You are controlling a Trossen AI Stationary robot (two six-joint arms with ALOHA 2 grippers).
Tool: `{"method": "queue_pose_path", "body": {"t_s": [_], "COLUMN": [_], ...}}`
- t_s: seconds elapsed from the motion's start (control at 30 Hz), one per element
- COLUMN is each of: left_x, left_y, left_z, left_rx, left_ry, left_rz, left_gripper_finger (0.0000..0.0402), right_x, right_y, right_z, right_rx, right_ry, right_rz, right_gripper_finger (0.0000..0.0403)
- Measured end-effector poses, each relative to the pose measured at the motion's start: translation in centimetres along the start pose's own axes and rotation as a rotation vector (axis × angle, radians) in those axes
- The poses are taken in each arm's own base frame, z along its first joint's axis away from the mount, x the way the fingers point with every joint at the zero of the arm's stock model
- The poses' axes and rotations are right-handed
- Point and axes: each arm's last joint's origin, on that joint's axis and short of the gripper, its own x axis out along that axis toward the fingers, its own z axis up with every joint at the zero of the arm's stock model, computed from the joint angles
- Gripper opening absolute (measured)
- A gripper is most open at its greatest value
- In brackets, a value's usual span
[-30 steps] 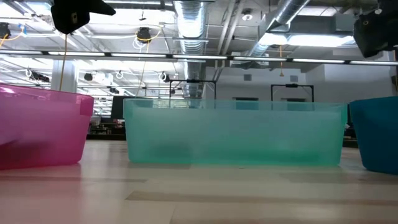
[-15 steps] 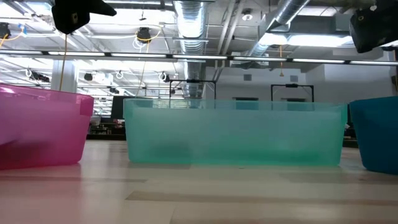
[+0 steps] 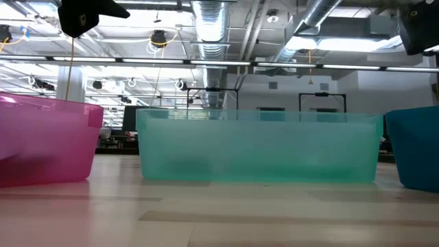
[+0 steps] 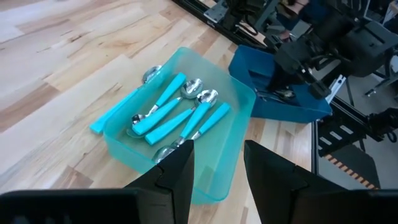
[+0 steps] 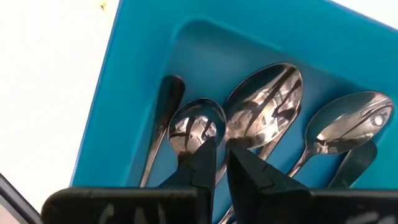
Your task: Sort silverware by color (type)
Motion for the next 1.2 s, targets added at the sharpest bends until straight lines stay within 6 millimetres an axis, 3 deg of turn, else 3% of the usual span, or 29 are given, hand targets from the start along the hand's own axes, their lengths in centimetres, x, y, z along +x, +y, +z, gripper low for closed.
{"method": "queue_pose_path", "body": {"t_s": [0.4, 0.63, 0.83, 1.0, 1.2], "left_x": [0.0, 0.0, 0.0, -0.3, -0.9], "left_y": [0.0, 0.0, -0.7, -2.0, -3.2], "left_z": [0.0, 0.0, 0.5, 1.6, 3.1], "left_rx": [-0.006, -0.089, -0.213, -0.309, -0.360], "left_ry": [-0.001, -0.002, -0.018, -0.076, -0.187], "left_rz": [0.001, 0.000, -0.082, -0.236, -0.379], "left_gripper_finger": [0.0123, 0.0123, 0.0123, 0.0123, 0.0123], "right_x": [-0.3, -2.5, -6.6, -12.6, -19.6], "right_y": [0.0, 1.4, 3.4, 4.7, 4.3], "right_z": [-0.1, 0.5, 1.9, 3.3, 4.6], "right_rx": [-0.012, -0.090, -0.202, -0.311, -0.410], "right_ry": [0.000, -0.020, -0.098, -0.298, -0.551], "right_rz": [0.010, 0.084, 0.186, 0.221, 0.201], "right_gripper_finger": [0.0135, 0.0148, 0.0144, 0.0144, 0.0144]}}
